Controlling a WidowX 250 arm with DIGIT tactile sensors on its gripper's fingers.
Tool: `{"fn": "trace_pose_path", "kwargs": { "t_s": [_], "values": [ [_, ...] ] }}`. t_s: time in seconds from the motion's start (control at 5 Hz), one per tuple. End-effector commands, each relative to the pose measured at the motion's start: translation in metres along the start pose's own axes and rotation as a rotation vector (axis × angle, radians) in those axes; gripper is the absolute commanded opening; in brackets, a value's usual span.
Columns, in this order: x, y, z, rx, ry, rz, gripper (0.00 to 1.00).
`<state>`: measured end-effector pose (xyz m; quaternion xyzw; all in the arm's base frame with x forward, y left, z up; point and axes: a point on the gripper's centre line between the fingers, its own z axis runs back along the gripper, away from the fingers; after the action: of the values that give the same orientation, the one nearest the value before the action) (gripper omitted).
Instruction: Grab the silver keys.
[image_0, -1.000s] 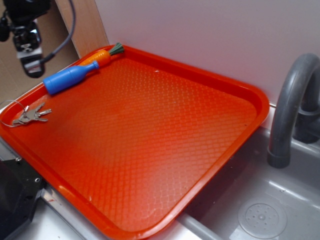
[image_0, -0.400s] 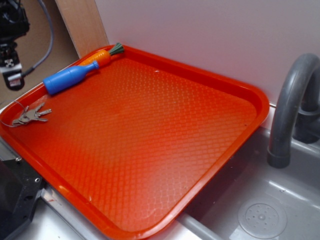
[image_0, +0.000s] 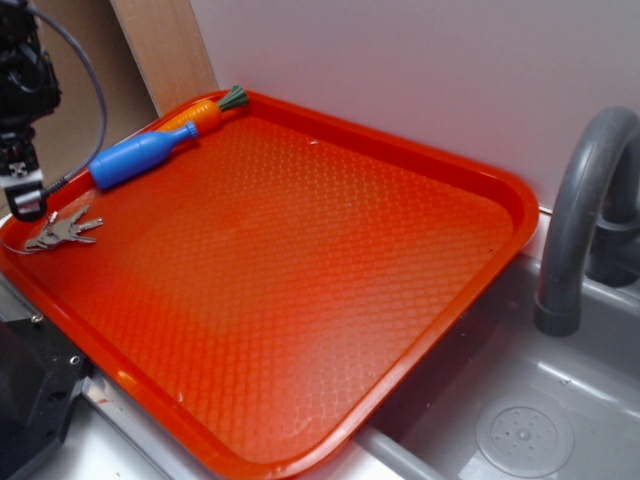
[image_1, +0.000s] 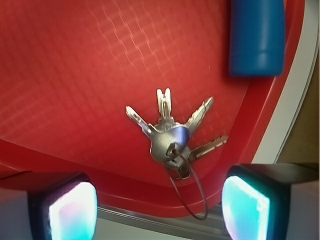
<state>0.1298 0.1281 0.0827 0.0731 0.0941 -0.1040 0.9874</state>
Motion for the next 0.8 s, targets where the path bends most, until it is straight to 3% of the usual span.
{"fn": "trace_pose_path", "kwargs": {
  "t_s": [0.0,0.2,0.6],
  "values": [
    [0.007,0.02,-0.027,0.142,-0.014,0.134,1.0],
    [0.02,0.057,-0.041,0.078,-0.001,0.106,1.0],
    [0.012,0.042,-0.043,-0.036,-0.054,-0.104,1.0]
  ]
}}
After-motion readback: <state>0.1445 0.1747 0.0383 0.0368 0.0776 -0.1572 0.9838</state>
